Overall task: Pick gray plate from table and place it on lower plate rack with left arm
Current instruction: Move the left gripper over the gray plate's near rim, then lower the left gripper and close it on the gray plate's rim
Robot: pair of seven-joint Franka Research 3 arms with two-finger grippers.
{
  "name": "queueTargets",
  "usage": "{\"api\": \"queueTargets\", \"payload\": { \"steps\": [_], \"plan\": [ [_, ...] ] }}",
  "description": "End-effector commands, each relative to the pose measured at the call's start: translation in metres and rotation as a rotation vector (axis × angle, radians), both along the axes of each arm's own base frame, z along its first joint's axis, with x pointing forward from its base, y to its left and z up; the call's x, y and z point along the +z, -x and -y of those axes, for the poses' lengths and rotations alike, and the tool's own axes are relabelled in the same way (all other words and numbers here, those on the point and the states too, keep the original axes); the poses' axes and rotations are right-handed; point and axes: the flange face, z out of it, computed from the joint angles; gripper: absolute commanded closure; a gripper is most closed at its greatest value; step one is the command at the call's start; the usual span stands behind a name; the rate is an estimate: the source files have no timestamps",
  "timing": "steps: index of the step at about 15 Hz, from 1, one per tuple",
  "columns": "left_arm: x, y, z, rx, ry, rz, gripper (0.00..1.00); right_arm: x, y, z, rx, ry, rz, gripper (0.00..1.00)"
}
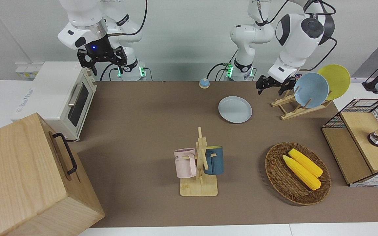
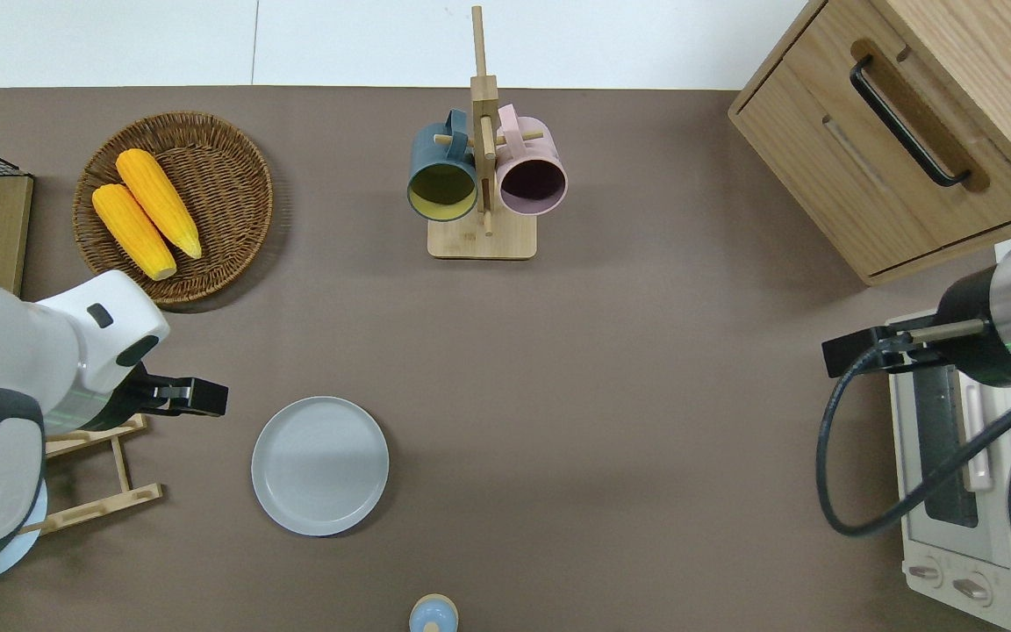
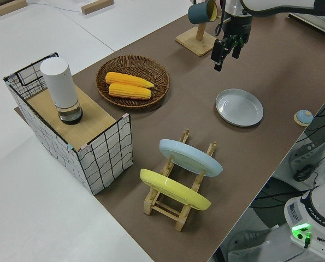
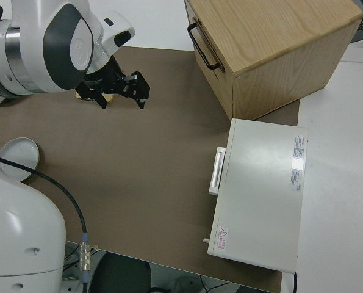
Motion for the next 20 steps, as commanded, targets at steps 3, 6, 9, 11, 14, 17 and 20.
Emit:
{"api": "queueTargets", "payload": {
  "steps": [3,6,9,11,14,17,20],
  "plan": [
    [-0.049,0.035,0.009,0.023,0.002,0.049,0.00,0.003,0.002,0.001,-0.003,-0.009,-0.007,0.011],
    [-0.080,0.051,0.014,0.007,-0.002,0.048,0.00,0.003,0.002,0.001,-0.003,-0.009,-0.007,0.011],
    [-0.106,0.064,0.014,0.003,-0.004,0.063,0.00,0.003,0.002,0.001,-0.003,-0.009,-0.007,0.011],
    [-0.122,0.070,0.012,0.003,-0.004,0.071,0.00,0.003,0.002,0.001,-0.003,-0.009,-0.007,0.013],
    [-0.144,0.081,0.020,-0.017,-0.002,0.090,0.00,0.003,0.002,0.001,-0.003,-0.009,-0.007,0.011],
    [-0.159,0.085,0.020,-0.020,0.001,0.097,0.00,0.003,0.002,0.001,-0.003,-0.009,-0.007,0.013],
    [-0.170,0.087,0.020,-0.019,0.001,0.094,0.00,0.003,0.002,0.001,-0.003,-0.009,-0.007,0.011]
  ]
}}
